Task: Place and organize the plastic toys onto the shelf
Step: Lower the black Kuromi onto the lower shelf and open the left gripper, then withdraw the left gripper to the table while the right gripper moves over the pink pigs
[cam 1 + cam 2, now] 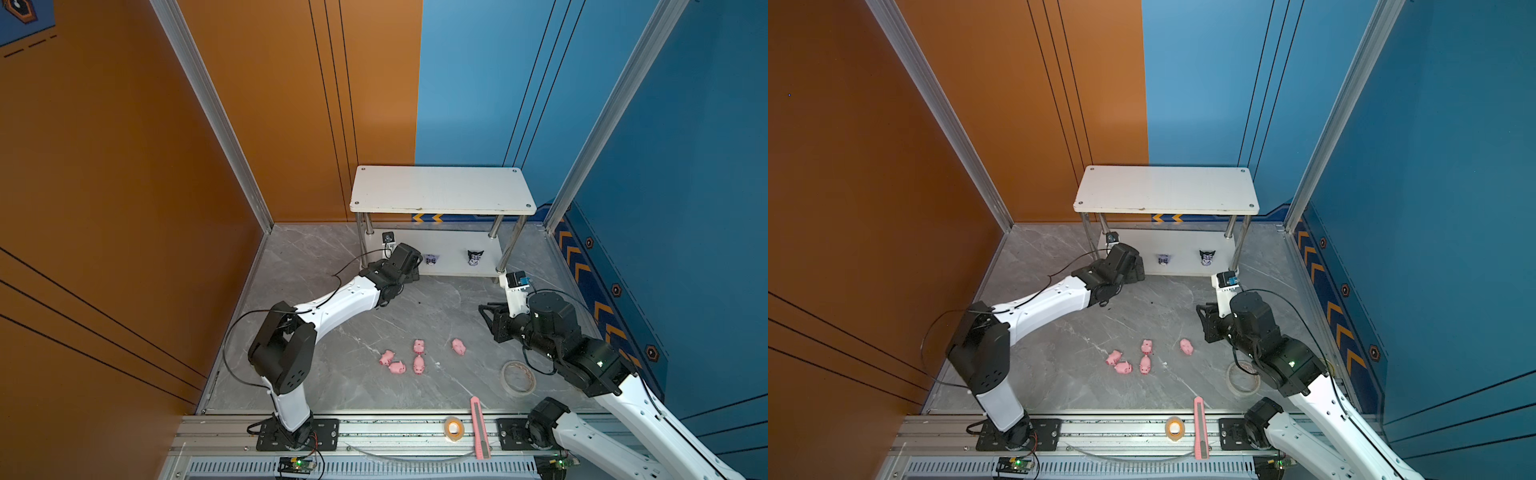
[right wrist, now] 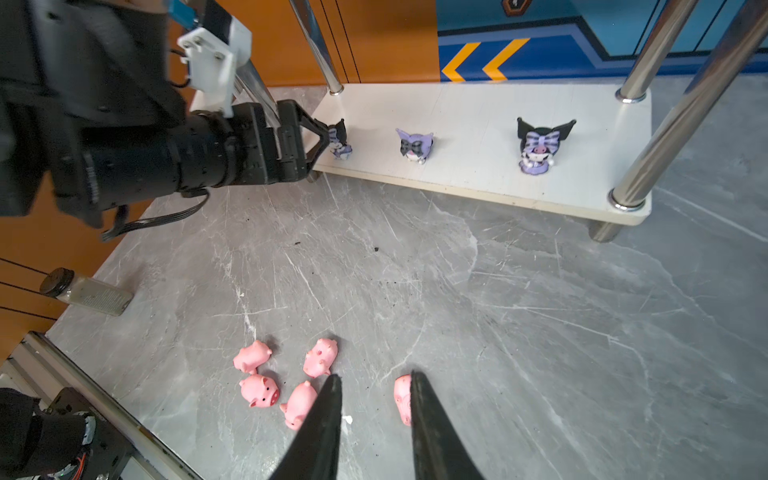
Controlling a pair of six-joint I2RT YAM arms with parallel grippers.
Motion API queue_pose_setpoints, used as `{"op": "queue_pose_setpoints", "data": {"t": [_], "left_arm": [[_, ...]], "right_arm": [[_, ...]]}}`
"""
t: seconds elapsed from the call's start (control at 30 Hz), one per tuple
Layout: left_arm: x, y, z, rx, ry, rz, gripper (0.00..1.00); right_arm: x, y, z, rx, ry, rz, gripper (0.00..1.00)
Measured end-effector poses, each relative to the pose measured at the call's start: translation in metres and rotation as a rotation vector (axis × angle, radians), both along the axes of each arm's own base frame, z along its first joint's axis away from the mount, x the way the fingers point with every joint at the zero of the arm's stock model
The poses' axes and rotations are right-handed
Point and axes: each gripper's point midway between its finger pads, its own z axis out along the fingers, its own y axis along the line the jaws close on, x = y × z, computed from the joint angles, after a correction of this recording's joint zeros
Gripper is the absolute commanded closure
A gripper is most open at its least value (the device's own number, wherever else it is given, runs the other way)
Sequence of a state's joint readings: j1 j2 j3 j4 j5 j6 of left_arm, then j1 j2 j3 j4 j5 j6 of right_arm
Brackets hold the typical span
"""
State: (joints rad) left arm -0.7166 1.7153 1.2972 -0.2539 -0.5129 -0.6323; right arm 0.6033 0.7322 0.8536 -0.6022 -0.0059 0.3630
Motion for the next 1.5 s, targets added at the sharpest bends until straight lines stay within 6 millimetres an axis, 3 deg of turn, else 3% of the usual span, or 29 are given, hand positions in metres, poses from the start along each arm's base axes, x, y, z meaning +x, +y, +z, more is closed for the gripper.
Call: {"op": "queue_pose_setpoints", "data": {"t": [0.17, 0.33, 0.4, 0.53, 0.73, 0.87, 1.0, 1.13, 1.5], "left_arm": [[-0.043, 0.008, 0.000, 0.016, 0.002, -0.057, 0.03], [-0.074, 0.031, 0.000, 0.004, -0.014, -0.073, 0.03], [-0.085, 0.043, -0.009, 0.008, -0.007, -0.072, 0.04], [-0.099, 0.052, -0.026, 0.001, 0.006, -0.088, 0.06], [-0.105, 0.049, -0.028, -0.032, -0.009, -0.129, 0.13], [-0.107, 0.043, -0.026, -0.037, -0.012, -0.156, 0.13], [-0.113, 0.046, -0.032, -0.034, -0.004, -0.167, 0.13], [-0.122, 0.055, -0.037, -0.031, 0.000, -0.167, 0.13], [-0.142, 0.077, -0.037, -0.072, -0.020, -0.146, 0.12]], "right_arm": [[-0.009, 0.007, -0.055, -0.042, 0.151, 0.011, 0.63], [-0.030, 0.021, -0.119, -0.087, 0.337, 0.060, 0.62], [-0.042, 0.031, -0.132, -0.107, 0.379, 0.096, 0.61], [-0.050, 0.045, -0.148, -0.173, 0.413, 0.119, 0.44], [-0.055, 0.045, -0.180, -0.276, 0.492, 0.096, 0.50], [-0.053, 0.040, -0.192, -0.338, 0.502, 0.073, 0.54], [-0.038, 0.034, -0.186, -0.341, 0.468, 0.017, 0.87], [-0.023, 0.026, -0.182, -0.328, 0.462, -0.033, 0.98], [0.003, 0.019, -0.199, -0.361, 0.518, -0.079, 1.00]]}}
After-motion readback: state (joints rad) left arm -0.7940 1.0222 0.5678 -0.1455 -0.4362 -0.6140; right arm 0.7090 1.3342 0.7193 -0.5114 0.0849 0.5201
